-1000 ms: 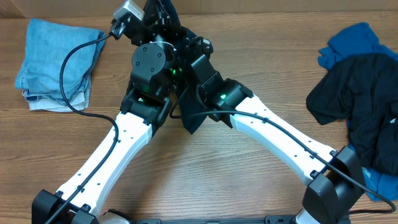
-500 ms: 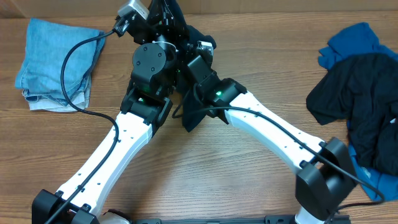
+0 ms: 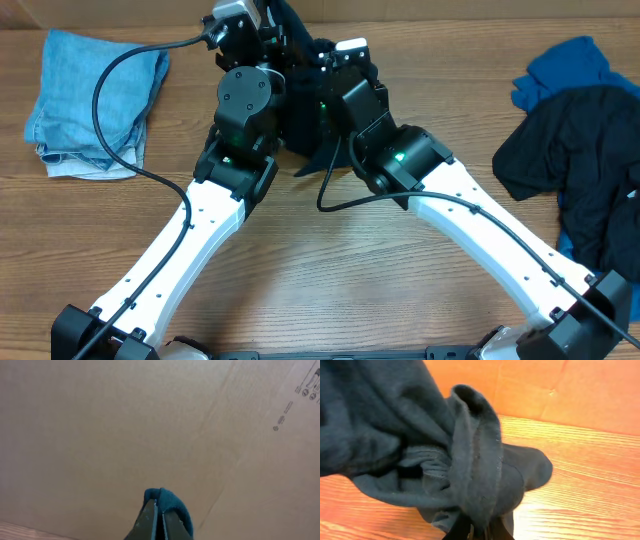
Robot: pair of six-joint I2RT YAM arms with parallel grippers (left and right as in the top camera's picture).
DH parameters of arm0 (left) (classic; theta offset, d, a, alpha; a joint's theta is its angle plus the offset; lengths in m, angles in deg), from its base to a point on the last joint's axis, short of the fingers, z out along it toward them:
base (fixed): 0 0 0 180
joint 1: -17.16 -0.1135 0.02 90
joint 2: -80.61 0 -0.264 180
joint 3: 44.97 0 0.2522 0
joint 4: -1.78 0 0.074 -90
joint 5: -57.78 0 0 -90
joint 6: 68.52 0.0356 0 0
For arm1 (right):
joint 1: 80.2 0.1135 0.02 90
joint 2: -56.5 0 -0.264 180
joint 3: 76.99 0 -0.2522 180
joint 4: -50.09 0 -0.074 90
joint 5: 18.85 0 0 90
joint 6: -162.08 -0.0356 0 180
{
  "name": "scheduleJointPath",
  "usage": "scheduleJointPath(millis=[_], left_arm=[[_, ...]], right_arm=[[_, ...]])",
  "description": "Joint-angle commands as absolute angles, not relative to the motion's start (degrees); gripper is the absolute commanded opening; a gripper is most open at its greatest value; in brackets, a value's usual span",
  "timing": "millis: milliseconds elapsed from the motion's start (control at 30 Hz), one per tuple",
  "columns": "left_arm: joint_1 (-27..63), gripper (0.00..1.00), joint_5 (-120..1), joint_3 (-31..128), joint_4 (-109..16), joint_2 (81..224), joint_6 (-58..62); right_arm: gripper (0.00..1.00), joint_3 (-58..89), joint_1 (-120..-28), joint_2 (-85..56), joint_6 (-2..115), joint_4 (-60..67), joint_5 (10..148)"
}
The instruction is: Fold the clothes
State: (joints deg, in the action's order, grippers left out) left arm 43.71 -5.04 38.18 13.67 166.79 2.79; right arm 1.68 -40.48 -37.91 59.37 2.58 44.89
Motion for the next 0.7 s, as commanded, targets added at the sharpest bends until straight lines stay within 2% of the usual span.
scheduleJointPath(millis=[0,100,233,333,400,433,500,533,567,600,667], left_arm=[[43.79,0.04,-5.28,39.84,13.99,166.68,5.30],[43.79,0.04,-5.28,39.84,14.74,166.70,5.26],[43.79,0.04,-8.78,39.84,16.16,166.68,5.23],[43.79,0.04,-9.44,39.84,16.42,166.68,5.23],[43.79,0.04,-9.44,39.84,16.53,166.70,5.26],[43.79,0.04,-9.46,39.84,16.51,166.70,5.23],[43.79,0.04,-9.65,39.84,16.51,166.70,5.26],[43.79,0.04,-9.89,39.84,16.51,166.70,5.23],[43.79,0.04,-9.89,39.84,16.51,166.70,5.23],[43.79,0.04,-9.89,39.84,16.51,166.70,5.23],[43.82,0.04,-9.92,39.84,16.60,166.70,5.21]], right_arm=[[0.04,1.75,-40.83,-33.28,59.85,2.53,49.59],[0.04,1.75,-40.85,-30.83,54.19,-0.62,57.98],[0.04,1.77,-40.87,-30.89,50.36,-4.33,59.29],[0.13,1.77,-40.87,-30.89,50.36,-5.49,62.13],[0.27,1.77,-40.87,-30.89,50.36,-6.47,62.61],[0.27,1.77,-40.87,-30.89,50.34,-6.30,63.95],[0.27,1.77,-40.87,-30.89,49.25,-5.99,65.04],[0.14,1.77,-40.98,-30.89,49.27,-5.84,65.04],[0.10,1.77,-40.98,-30.89,49.27,-5.84,65.04],[0.11,1.77,-40.98,-30.92,49.27,-5.84,65.04],[0.31,1.86,-40.98,-31.24,47.24,-5.86,65.04]])
